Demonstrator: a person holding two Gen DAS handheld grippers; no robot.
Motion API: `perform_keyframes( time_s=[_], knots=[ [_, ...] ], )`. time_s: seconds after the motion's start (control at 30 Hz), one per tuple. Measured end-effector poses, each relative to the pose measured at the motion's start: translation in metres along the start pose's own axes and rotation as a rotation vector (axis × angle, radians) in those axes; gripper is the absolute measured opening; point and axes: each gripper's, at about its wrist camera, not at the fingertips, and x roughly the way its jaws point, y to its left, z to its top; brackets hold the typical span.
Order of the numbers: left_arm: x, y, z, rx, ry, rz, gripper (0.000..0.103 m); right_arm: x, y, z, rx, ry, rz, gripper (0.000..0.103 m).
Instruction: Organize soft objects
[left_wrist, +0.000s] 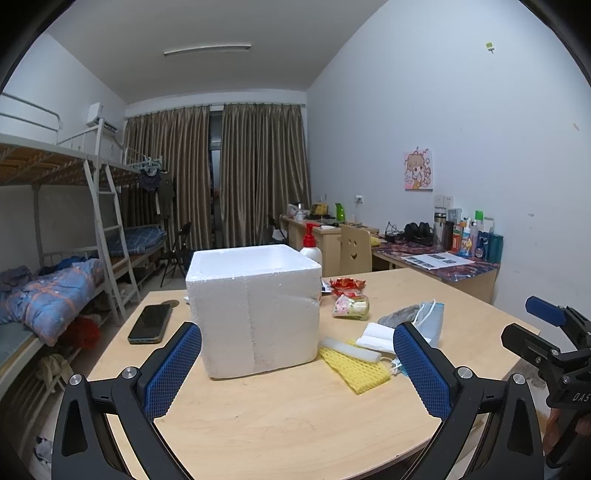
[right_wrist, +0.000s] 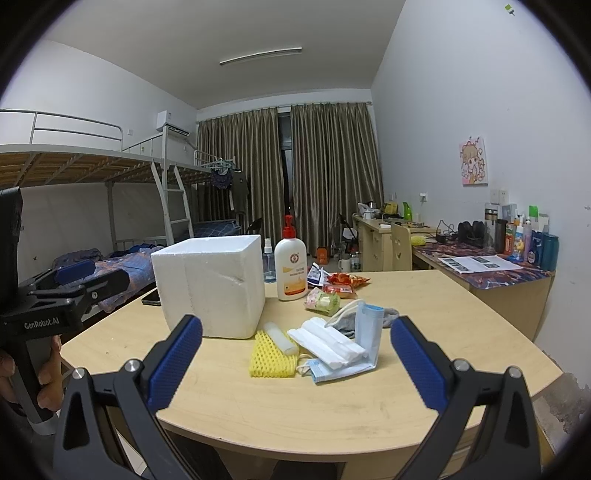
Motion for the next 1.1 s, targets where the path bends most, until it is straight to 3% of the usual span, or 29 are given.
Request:
perform_keyframes(
  time_s=[1.1],
  knots=[
    [-0.0034, -0.0027, -0.0023, 0.015, -0.005, 0.004, 0.103, -0.0016, 0.0022, 0.0038, -0.005, -0.002, 0.001, 0.103]
  ],
)
